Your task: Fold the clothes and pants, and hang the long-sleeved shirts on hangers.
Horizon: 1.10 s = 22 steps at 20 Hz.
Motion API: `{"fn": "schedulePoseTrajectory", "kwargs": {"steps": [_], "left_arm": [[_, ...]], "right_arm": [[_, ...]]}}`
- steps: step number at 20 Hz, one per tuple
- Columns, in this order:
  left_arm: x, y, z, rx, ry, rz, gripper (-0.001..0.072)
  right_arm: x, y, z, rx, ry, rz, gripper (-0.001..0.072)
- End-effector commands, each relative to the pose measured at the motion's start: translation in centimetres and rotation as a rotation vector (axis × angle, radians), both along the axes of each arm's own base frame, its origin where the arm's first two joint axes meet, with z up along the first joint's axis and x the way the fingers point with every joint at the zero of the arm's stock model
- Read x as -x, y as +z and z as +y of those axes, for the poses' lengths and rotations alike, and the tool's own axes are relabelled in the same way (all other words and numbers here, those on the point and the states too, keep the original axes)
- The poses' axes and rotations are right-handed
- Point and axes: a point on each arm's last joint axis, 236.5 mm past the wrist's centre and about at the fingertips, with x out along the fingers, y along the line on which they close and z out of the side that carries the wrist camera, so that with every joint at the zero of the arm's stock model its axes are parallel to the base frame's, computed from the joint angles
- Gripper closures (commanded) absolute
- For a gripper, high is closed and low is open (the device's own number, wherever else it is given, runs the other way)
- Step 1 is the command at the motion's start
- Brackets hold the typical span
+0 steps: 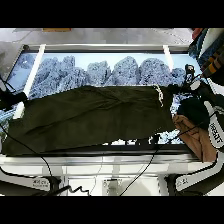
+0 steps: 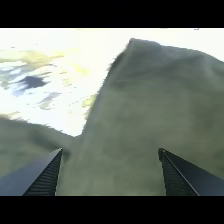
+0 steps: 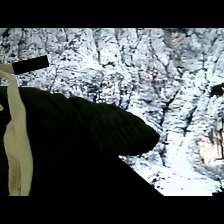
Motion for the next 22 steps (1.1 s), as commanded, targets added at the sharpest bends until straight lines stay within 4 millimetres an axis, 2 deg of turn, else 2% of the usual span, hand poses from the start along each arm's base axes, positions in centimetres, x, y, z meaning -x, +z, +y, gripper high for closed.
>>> {"fn": "schedulePoseTrajectory", "kwargs": {"steps": [1, 2, 6, 11, 14, 15, 16, 17, 19, 22], "left_arm": [[-1.2, -2.9, -0.3, 0.097, -0.028, -0.026, 0.0025], [-1.4, -3.3, -0.1, 0.092, -0.027, -0.034, 0.0005], [-3.8, -3.4, 1.1, 0.045, -0.039, -0.125, 0.0005], [-4.9, -5.6, 1.0, 0.041, -0.051, -0.134, 0.0011], [-5.8, -6.0, 0.7, 0.030, -0.064, -0.157, 0.0017], [-6.2, -5.8, 0.8, 0.020, -0.070, -0.169, 0.0056], [-6.6, -5.5, 0.9, 0.011, -0.071, -0.189, 0.0142], [-6.9, -5.3, 1.1, 0.005, -0.070, -0.202, 0.0144], [-7.0, -5.2, 1.1, 0.006, -0.060, -0.212, 0.0225], [-6.9, -5.1, 1.5, 0.013, -0.031, -0.219, 0.0462]], "right_arm": [[-0.1, 0.0, 0.0, 0.000, 0.000, -0.002, 0.0680], [-0.1, 0.0, 0.0, 0.000, -0.001, -0.003, 0.0680], [-0.3, 0.2, -0.1, 0.004, -0.005, -0.015, 0.0680], [-0.5, 0.4, -0.2, 0.007, -0.008, -0.025, 0.0680], [-0.5, 0.4, -0.2, 0.007, -0.009, -0.026, 0.0680], [-0.5, 0.4, -0.2, 0.007, -0.008, -0.025, 0.0680], [-0.5, 0.4, -0.2, 0.007, -0.008, -0.025, 0.0680], [-0.5, 0.4, -0.2, 0.007, -0.008, -0.025, 0.0680], [-0.5, 0.3, -0.2, 0.007, -0.008, -0.025, 0.0680], [-0.5, 0.3, -0.2, 0.006, -0.008, -0.024, 0.0680]]}}
